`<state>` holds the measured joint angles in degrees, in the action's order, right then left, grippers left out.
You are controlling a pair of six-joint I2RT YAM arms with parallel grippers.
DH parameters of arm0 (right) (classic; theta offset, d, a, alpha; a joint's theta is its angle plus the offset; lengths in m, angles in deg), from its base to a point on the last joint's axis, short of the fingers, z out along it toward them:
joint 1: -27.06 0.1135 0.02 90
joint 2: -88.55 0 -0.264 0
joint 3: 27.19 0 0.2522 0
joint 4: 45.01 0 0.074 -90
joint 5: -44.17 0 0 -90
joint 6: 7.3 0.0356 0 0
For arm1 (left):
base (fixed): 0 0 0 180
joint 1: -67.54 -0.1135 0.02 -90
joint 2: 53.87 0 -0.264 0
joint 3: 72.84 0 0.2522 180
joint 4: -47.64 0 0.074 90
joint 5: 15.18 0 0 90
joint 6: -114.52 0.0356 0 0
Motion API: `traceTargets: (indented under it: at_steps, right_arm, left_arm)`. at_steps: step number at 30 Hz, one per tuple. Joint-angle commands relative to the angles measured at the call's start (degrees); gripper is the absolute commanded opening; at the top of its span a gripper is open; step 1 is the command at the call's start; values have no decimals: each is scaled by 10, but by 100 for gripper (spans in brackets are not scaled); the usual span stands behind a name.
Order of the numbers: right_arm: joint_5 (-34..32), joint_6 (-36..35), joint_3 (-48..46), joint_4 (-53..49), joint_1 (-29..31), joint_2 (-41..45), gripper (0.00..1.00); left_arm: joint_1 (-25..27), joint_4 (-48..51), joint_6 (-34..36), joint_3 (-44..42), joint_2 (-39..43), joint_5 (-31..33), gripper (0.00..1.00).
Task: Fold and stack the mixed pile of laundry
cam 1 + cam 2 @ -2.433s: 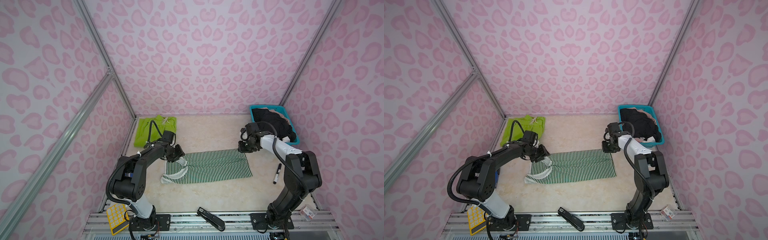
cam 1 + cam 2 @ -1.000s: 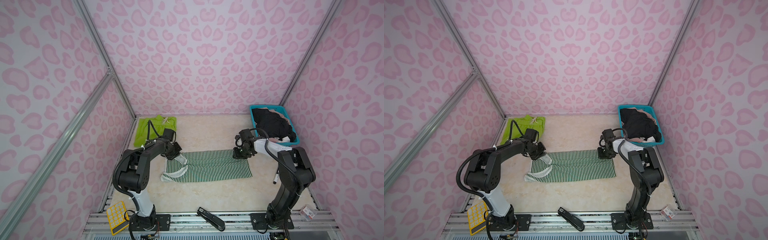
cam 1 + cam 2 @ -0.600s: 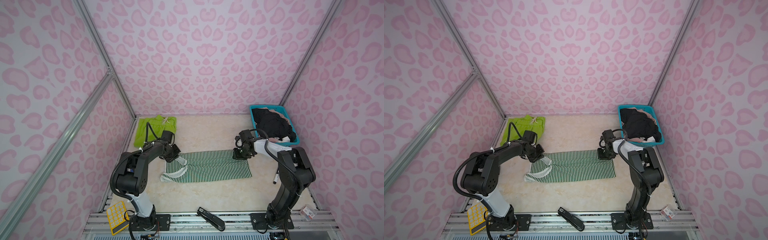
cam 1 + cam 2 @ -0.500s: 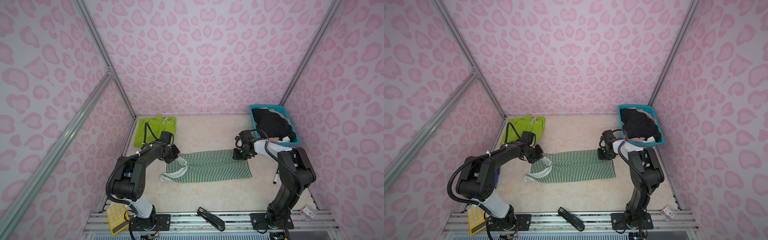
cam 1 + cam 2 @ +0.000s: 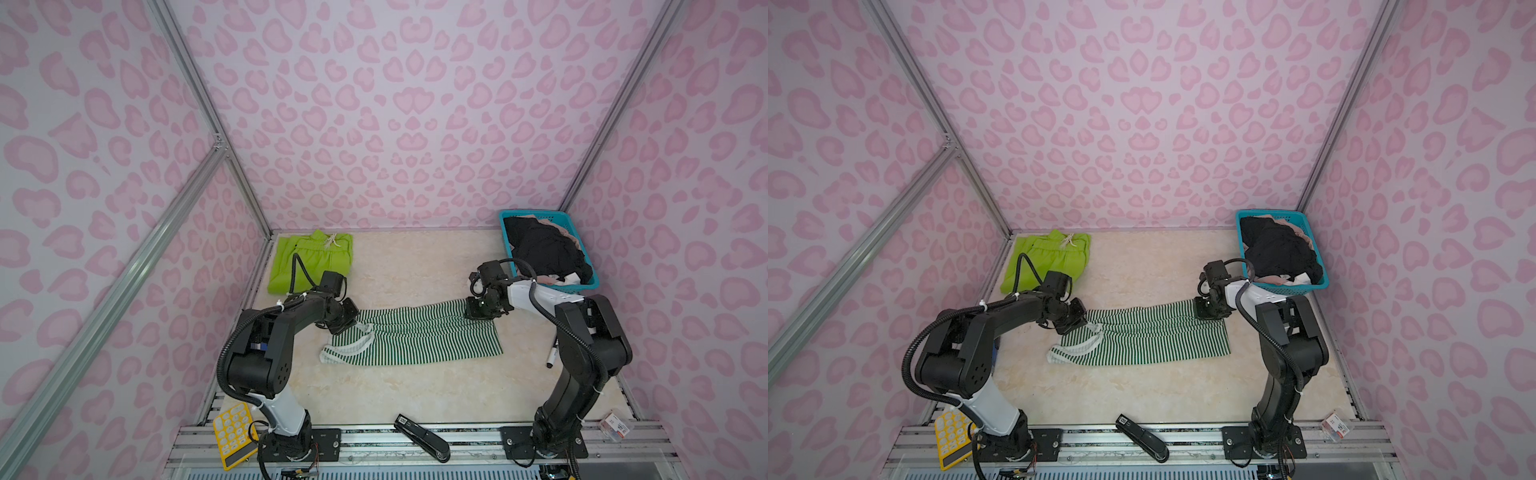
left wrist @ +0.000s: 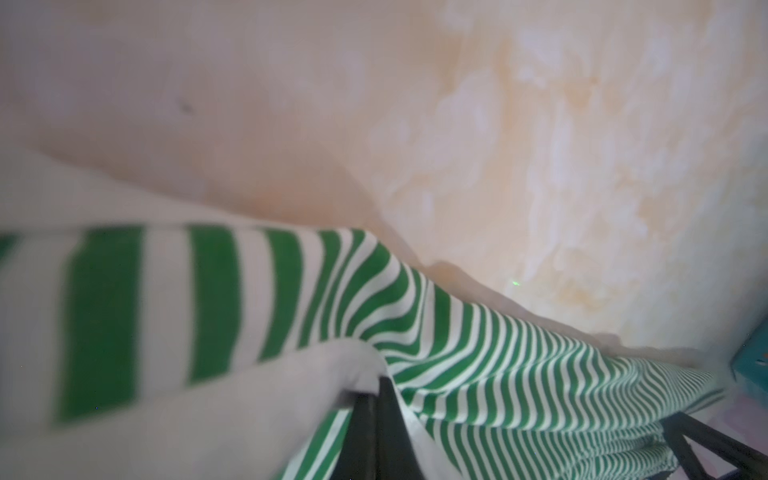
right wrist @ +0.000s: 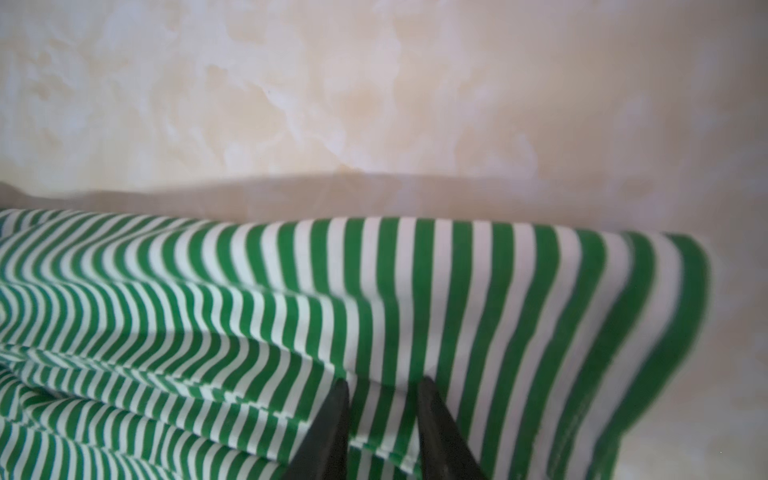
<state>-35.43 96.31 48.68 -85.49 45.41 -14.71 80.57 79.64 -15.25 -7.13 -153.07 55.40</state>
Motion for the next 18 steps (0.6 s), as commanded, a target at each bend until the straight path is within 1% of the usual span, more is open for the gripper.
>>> traceTargets:
  at_steps: [1, 3, 5, 7, 10, 13, 16, 18]
  right_arm:
    - [-27, -10, 3, -47, 0, -2, 30]
    - [-26, -13, 5, -53, 1, 7, 31]
    - [-19, -17, 7, -53, 5, 20, 31]
    - [-9, -19, 16, -56, 6, 28, 31]
    - [3, -25, 30, -50, 7, 33, 31]
    - [-3, -27, 49, -59, 8, 15, 31]
    - [-10, -20, 53, -68, 6, -7, 31]
    - [-12, -11, 40, -71, 7, -14, 31]
  left_arm:
    - [0, 36, 1, -18, 0, 50, 7]
    - [0, 53, 9, -12, 16, 59, 12]
    - [0, 73, 21, 0, 32, 63, 21]
    - [0, 97, 30, 13, 48, 67, 28]
    - [0, 128, 37, 35, 73, 75, 35]
    - [0, 133, 39, 45, 81, 71, 35]
    - [0, 125, 51, 55, 51, 58, 35]
    - [0, 97, 52, 53, 25, 49, 32]
